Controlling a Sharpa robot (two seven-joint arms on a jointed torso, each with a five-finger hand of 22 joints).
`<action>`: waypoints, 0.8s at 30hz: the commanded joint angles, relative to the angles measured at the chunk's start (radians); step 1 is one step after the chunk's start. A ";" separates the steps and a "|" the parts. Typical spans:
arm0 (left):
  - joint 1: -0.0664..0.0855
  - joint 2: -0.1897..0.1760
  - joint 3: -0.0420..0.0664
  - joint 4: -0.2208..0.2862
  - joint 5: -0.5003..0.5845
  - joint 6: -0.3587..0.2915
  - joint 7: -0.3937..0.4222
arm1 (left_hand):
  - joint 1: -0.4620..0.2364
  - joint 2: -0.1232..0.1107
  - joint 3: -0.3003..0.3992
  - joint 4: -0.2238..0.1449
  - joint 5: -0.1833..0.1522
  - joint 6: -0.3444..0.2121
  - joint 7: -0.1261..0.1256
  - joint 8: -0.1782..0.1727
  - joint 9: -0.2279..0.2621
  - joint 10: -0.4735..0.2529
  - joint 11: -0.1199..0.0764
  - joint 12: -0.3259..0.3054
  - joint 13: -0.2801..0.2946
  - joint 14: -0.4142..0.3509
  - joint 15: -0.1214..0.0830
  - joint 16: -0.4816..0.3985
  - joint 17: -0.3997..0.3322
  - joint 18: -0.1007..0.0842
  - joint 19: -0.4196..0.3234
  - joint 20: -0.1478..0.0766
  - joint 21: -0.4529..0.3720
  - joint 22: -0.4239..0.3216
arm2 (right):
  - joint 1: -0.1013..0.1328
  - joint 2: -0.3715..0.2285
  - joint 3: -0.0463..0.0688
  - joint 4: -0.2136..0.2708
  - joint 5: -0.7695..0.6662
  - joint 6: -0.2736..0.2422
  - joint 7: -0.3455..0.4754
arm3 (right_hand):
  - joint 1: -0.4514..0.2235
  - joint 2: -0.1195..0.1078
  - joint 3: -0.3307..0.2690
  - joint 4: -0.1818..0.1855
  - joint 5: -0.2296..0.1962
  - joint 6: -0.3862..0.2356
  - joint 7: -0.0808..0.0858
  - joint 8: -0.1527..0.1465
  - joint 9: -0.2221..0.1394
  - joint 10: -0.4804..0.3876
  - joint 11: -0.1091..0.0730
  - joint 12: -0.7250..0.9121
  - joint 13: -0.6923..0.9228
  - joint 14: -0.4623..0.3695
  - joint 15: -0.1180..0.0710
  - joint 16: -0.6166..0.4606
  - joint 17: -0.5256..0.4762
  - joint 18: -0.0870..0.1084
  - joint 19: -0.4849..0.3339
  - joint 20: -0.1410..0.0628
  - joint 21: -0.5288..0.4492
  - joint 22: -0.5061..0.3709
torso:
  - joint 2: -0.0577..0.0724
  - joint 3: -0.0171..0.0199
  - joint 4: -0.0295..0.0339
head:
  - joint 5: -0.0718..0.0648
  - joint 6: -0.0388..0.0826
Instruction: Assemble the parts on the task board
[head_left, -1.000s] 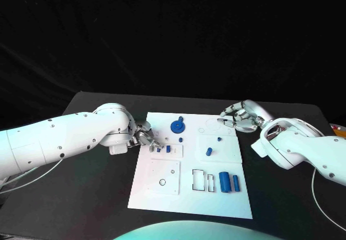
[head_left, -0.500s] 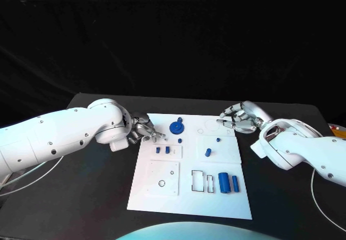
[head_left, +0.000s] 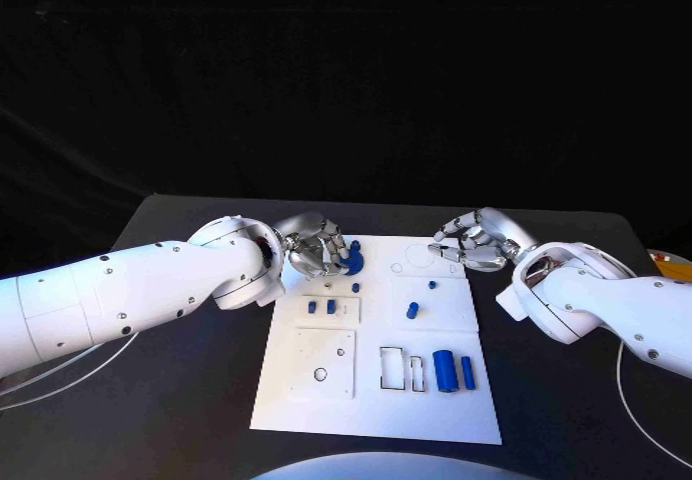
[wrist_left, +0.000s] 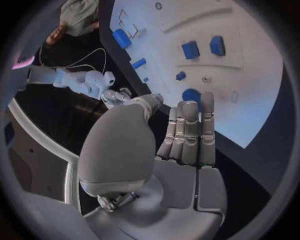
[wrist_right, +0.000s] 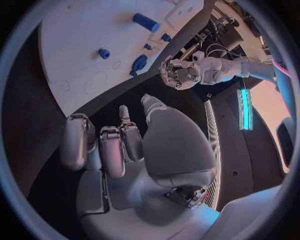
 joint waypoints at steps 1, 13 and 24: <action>-0.005 0.014 -0.006 -0.006 -0.190 -0.100 0.152 | 0.027 -0.008 -0.002 -0.013 -0.006 0.014 -0.004 -0.017 -0.013 -0.003 0.001 -0.021 -0.029 -0.008 0.000 0.002 -0.010 0.013 0.006 -0.001 -0.006 -0.002 | -0.001 0.000 0.000 0.001 -0.008 0.005 0.015 | -0.007 -0.001 -0.007 0.001 0.007 -0.005 -0.004 0.007 0.001 -0.005 -0.002 -0.005 0.078 0.068 -0.006 -0.007 0.107 0.019 -0.009 0.002 -0.007 0.029 | 0.001 -0.0001 -0.0007 | -0.003 0.004; -0.017 0.060 -0.019 -0.031 -0.401 -0.031 0.140 | 0.075 -0.014 -0.037 -0.033 -0.003 0.097 -0.027 -0.104 -0.058 0.012 0.002 -0.084 -0.123 0.064 -0.001 0.132 0.066 0.008 0.038 -0.003 0.049 0.053 | -0.002 0.001 0.000 0.002 -0.008 0.003 0.020 | -0.004 0.000 -0.006 -0.001 0.008 -0.006 -0.004 0.007 0.001 -0.011 -0.002 -0.012 0.070 0.064 -0.006 -0.011 0.092 0.022 -0.017 0.002 -0.021 0.017 | 0.002 -0.0010 -0.0005 | -0.005 0.002; -0.024 0.114 -0.029 -0.085 -0.474 0.045 0.114 | 0.079 -0.013 -0.060 -0.030 -0.003 0.112 -0.022 -0.139 -0.069 0.002 0.006 -0.114 -0.157 0.078 0.003 0.182 0.082 -0.003 0.070 0.000 0.109 0.122 | -0.002 0.002 0.000 0.002 -0.008 0.001 0.019 | -0.003 0.000 -0.006 -0.001 0.008 -0.007 -0.003 0.007 0.001 -0.015 -0.002 -0.016 0.067 0.062 -0.006 -0.014 0.084 0.024 -0.020 0.002 -0.028 0.012 | 0.002 0.0003 -0.0010 | -0.006 0.001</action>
